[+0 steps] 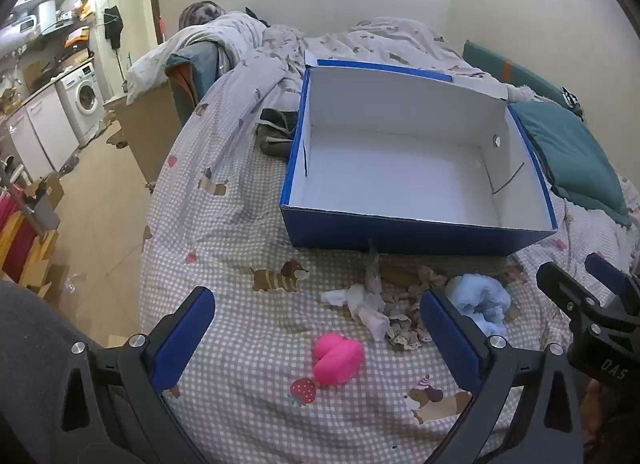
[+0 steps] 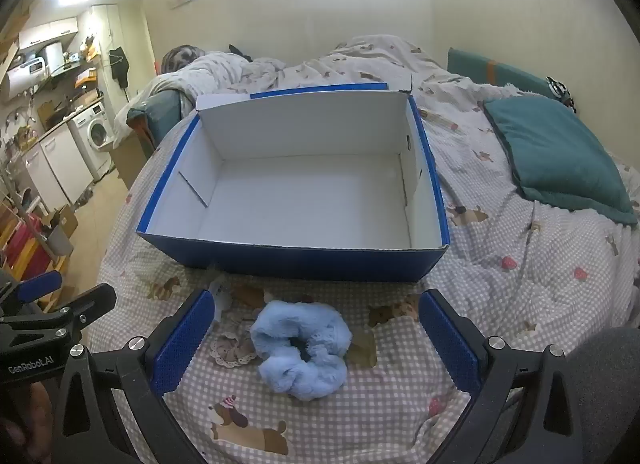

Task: Organize soft objects

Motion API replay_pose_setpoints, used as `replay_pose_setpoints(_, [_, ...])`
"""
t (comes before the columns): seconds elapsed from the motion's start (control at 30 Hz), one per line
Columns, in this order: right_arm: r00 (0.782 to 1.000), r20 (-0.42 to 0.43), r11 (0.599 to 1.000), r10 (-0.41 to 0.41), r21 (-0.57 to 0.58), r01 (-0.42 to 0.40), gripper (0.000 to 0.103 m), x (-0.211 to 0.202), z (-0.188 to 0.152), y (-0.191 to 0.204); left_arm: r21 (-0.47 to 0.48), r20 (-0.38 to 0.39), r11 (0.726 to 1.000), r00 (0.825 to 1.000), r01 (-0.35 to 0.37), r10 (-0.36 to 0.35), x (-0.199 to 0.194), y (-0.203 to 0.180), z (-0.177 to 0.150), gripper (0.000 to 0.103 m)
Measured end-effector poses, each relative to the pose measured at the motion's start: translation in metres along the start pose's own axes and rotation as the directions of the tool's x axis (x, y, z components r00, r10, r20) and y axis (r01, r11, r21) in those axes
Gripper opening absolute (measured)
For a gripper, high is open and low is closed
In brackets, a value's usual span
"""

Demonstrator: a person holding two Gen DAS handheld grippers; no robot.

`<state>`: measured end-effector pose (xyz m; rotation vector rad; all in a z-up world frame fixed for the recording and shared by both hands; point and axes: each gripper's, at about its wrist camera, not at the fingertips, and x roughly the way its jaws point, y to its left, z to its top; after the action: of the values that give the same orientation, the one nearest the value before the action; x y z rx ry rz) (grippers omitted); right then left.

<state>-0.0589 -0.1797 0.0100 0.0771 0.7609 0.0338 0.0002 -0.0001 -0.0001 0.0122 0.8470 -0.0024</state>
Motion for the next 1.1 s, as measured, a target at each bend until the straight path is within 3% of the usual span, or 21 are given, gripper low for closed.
replay_pose_setpoints(1.1, [1.0, -0.007, 1.0, -0.006, -0.004, 0.006, 0.103, -0.0004, 0.0007, -0.0001, -0.014, 0.0, 1.0, 1.0, -0.002, 0.002, -0.0006, 0.0066, 0.0013, 0.102])
